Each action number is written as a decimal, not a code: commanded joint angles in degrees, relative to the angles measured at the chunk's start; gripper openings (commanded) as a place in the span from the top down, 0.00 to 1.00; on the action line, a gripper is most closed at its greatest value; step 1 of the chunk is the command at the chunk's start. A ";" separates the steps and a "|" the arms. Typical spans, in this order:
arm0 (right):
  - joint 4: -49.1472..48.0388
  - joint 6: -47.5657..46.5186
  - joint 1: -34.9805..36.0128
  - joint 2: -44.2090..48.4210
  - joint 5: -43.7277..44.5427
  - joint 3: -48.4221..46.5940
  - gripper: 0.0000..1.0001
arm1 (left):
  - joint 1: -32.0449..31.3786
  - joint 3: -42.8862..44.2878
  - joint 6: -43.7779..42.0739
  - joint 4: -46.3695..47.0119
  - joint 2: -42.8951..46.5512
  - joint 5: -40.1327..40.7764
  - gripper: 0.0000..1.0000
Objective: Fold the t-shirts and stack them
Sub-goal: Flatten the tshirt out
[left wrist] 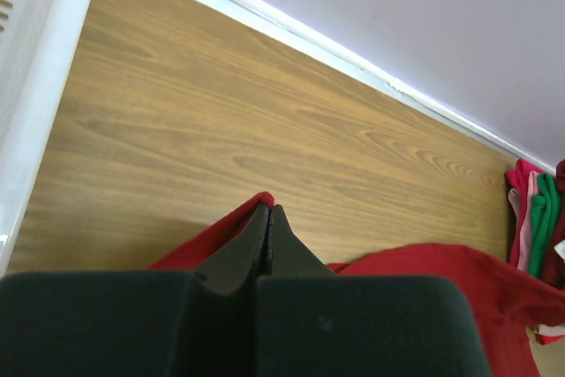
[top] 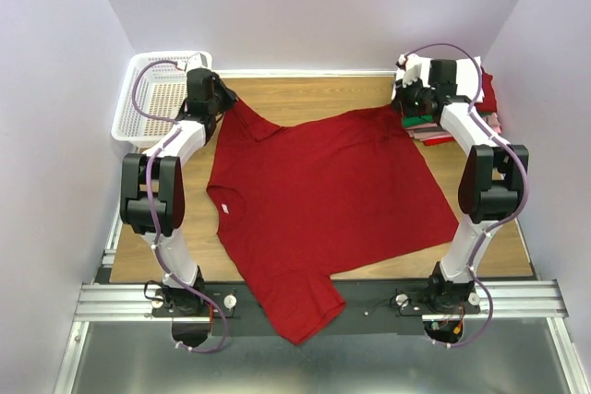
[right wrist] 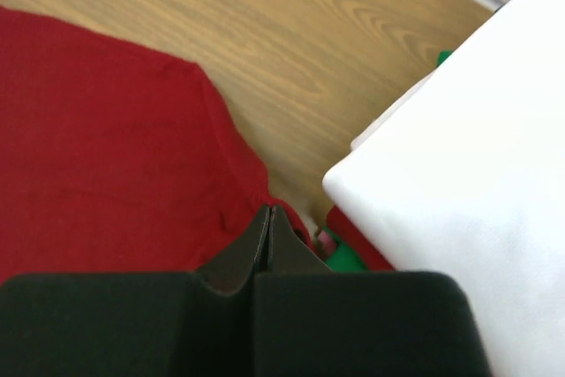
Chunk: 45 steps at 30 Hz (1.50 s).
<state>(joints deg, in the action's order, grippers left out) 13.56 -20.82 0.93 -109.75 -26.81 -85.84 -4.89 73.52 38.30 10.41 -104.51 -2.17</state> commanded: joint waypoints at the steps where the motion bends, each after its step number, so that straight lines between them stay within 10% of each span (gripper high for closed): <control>1: -2.93 1.83 0.65 -1.07 0.97 -3.36 0.99 | 0.84 2.07 -1.39 -0.57 -2.10 0.06 1.00; 25: -2.93 7.99 5.05 -5.39 3.52 -13.13 0.98 | 1.81 13.32 -4.47 -7.69 -3.07 -0.99 1.00; 36: 0.05 -9.05 4.96 22.11 -5.62 6.91 1.00 | 2.16 -1.52 -6.49 -3.30 13.87 -13.29 1.00; 45: 16.22 -13.98 5.05 36.88 -7.21 3.94 1.00 | 2.25 -14.00 -7.09 -2.68 35.22 -19.70 1.00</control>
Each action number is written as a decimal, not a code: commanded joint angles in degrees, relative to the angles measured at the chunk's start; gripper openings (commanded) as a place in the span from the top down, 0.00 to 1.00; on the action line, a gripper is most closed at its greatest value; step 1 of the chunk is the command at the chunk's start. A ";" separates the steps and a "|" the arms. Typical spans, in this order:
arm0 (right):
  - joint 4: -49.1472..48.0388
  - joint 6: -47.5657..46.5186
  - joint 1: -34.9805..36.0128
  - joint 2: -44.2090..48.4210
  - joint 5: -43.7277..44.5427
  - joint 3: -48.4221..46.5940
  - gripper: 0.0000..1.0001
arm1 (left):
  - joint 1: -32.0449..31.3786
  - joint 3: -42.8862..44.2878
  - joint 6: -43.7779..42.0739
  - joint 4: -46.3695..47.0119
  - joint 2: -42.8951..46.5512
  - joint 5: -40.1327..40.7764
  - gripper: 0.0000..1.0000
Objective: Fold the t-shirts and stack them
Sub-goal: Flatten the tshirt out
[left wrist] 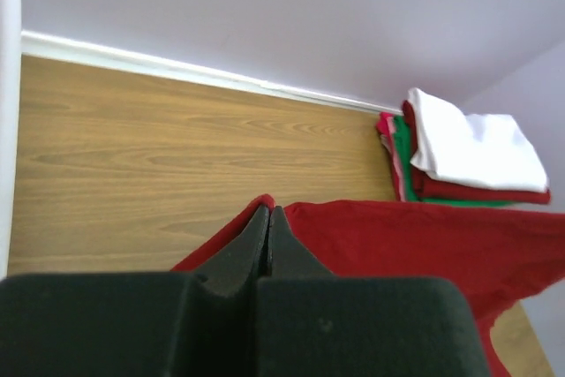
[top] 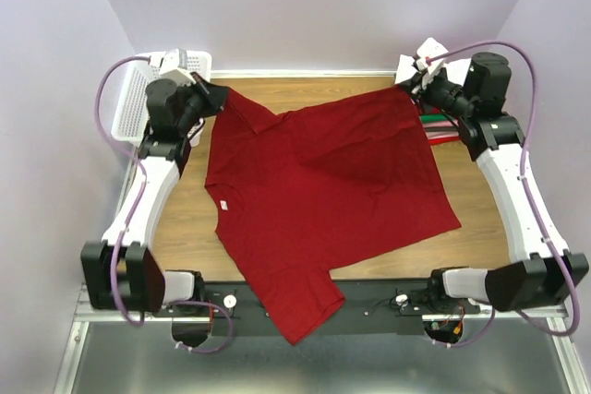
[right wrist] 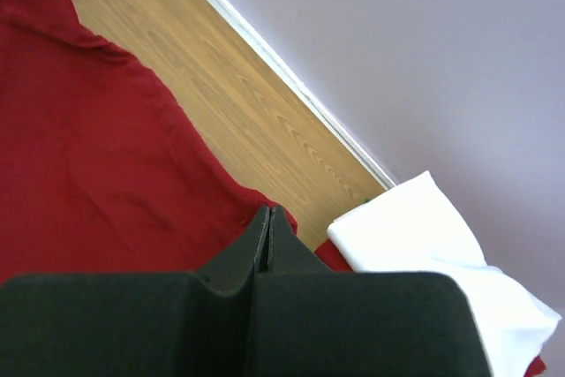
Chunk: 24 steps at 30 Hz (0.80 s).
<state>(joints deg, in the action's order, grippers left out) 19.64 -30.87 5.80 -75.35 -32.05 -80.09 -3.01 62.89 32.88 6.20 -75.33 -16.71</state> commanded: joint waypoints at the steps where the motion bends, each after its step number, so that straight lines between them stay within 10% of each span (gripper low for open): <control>1: 14.25 -6.28 0.17 3.88 -1.79 -3.82 1.00 | 0.37 -4.87 -2.20 1.62 11.73 -6.65 1.00; 10: 50.04 -25.64 0.17 8.48 -11.53 -39.55 1.00 | 0.46 -6.92 -2.66 9.53 45.33 -16.33 1.00; 13: 37.76 -12.37 -1.66 5.67 -6.40 -52.87 1.00 | 0.37 -0.59 1.12 12.08 42.40 -16.17 1.00; 16: 20.14 6.27 -4.04 0.15 11.05 -44.72 1.00 | 0.37 7.65 9.11 0.19 26.83 1.90 1.00; 19: 20.51 7.76 -5.63 -12.44 15.09 -41.13 1.00 | 2.57 18.75 12.29 -15.86 1.20 -12.28 1.00; 24: 19.30 1.80 -5.54 -3.59 8.42 -18.82 1.00 | 2.57 5.24 8.35 -13.85 1.82 -9.14 1.00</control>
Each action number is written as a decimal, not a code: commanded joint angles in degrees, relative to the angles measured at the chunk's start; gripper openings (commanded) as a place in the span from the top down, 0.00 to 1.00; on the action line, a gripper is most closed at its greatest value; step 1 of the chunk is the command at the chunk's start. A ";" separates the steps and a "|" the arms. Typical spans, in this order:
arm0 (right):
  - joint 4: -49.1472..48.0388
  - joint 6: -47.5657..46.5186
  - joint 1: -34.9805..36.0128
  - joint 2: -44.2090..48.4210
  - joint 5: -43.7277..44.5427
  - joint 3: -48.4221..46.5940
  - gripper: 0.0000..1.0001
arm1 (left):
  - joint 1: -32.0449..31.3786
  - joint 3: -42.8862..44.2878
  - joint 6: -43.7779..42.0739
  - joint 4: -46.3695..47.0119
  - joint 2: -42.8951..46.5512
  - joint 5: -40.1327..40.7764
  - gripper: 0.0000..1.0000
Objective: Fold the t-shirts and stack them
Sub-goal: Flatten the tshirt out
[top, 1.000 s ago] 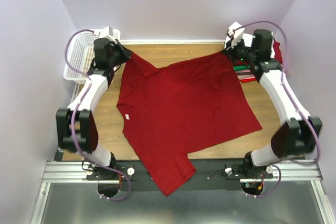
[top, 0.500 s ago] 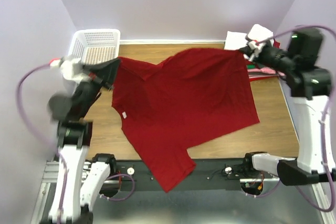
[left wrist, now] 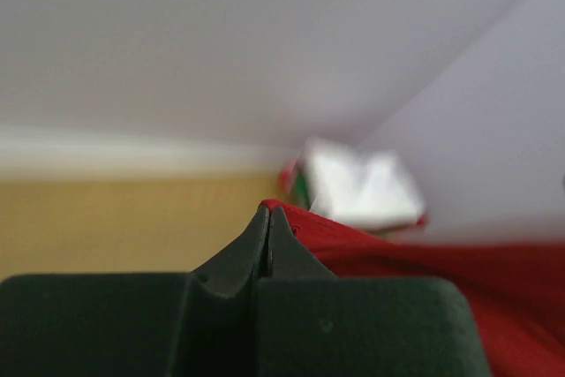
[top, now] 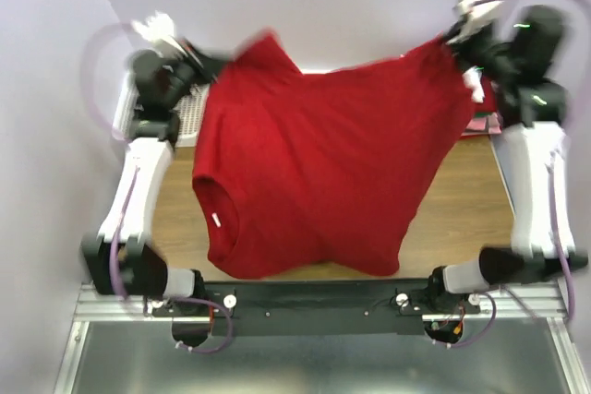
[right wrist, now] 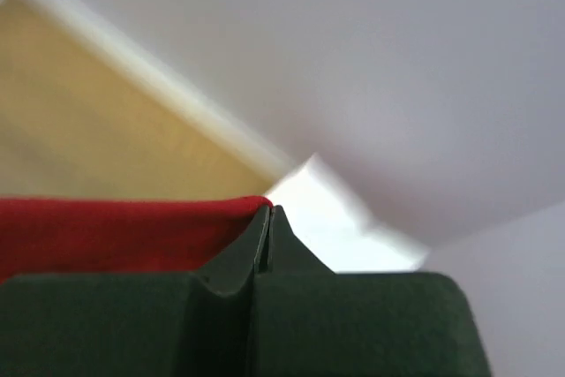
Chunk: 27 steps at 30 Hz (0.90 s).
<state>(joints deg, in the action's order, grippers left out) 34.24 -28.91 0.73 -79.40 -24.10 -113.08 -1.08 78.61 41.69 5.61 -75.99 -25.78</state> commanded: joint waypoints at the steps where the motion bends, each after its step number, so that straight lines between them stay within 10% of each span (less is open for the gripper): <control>1: 4.09 -1.06 -0.47 2.12 -1.29 20.03 1.00 | 2.03 -12.93 -1.17 -13.95 3.55 0.20 1.00; 8: 3.11 -5.90 -0.47 11.89 -9.21 31.42 1.00 | 2.31 -10.77 -4.78 -12.81 9.98 -0.32 1.00; 27: -2.33 -2.03 -0.56 0.91 -13.43 29.84 1.00 | 2.49 -2.68 -6.10 -13.08 -6.18 1.26 1.00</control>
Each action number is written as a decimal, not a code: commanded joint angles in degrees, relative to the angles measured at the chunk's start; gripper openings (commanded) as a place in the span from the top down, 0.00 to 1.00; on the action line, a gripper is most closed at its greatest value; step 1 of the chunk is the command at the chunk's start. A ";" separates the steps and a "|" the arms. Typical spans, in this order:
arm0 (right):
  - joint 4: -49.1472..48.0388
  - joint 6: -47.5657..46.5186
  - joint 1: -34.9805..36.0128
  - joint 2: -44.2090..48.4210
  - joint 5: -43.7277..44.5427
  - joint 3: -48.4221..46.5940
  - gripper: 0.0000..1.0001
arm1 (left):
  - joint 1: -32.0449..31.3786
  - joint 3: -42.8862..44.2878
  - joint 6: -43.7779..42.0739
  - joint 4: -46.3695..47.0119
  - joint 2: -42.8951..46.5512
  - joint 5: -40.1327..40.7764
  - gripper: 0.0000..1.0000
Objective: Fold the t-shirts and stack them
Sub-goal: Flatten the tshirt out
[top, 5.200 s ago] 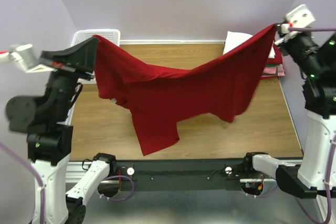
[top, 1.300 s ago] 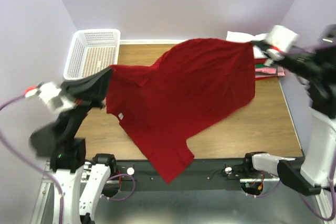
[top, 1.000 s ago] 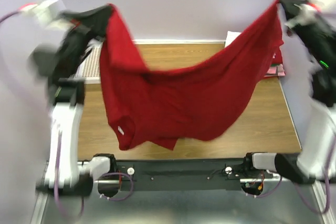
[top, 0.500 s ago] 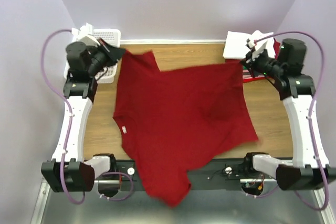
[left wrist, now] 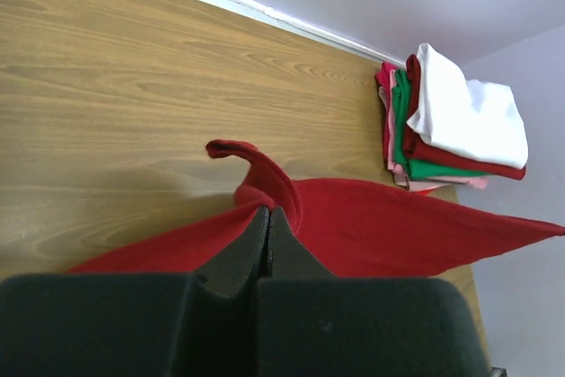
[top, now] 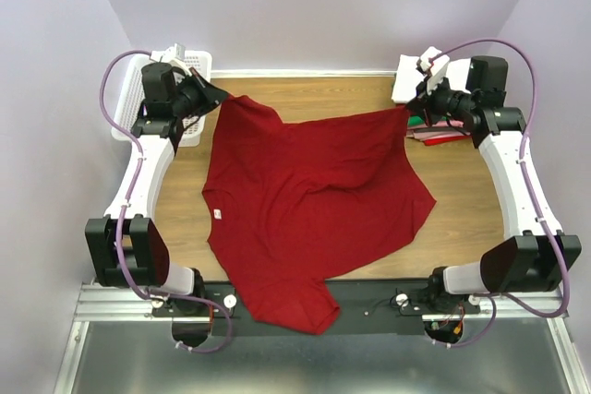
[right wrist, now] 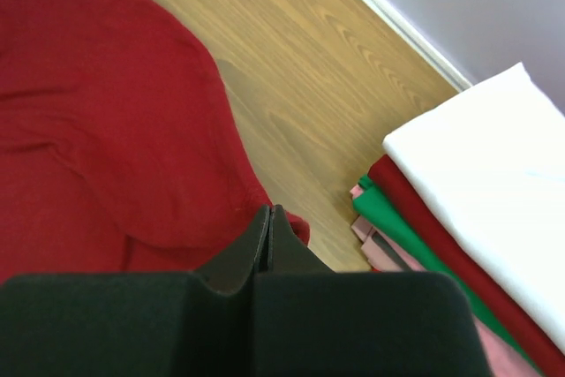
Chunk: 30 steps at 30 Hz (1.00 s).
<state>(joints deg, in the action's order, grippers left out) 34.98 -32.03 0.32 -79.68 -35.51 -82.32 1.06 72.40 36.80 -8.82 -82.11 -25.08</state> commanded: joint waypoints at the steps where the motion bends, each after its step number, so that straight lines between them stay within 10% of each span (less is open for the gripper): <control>1: -3.25 1.18 -0.14 1.02 -1.94 -0.82 0.99 | 0.35 3.88 -1.20 1.35 -0.68 0.82 1.00; 30: -14.50 9.18 1.44 -34.48 4.21 -21.39 0.99 | 2.54 22.77 -0.94 1.09 -26.96 11.10 1.00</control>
<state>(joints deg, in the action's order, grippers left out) 22.94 -25.23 0.84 -109.67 -34.37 -99.18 2.46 90.65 36.45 -7.38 -106.94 -17.69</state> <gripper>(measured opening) 0.006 0.006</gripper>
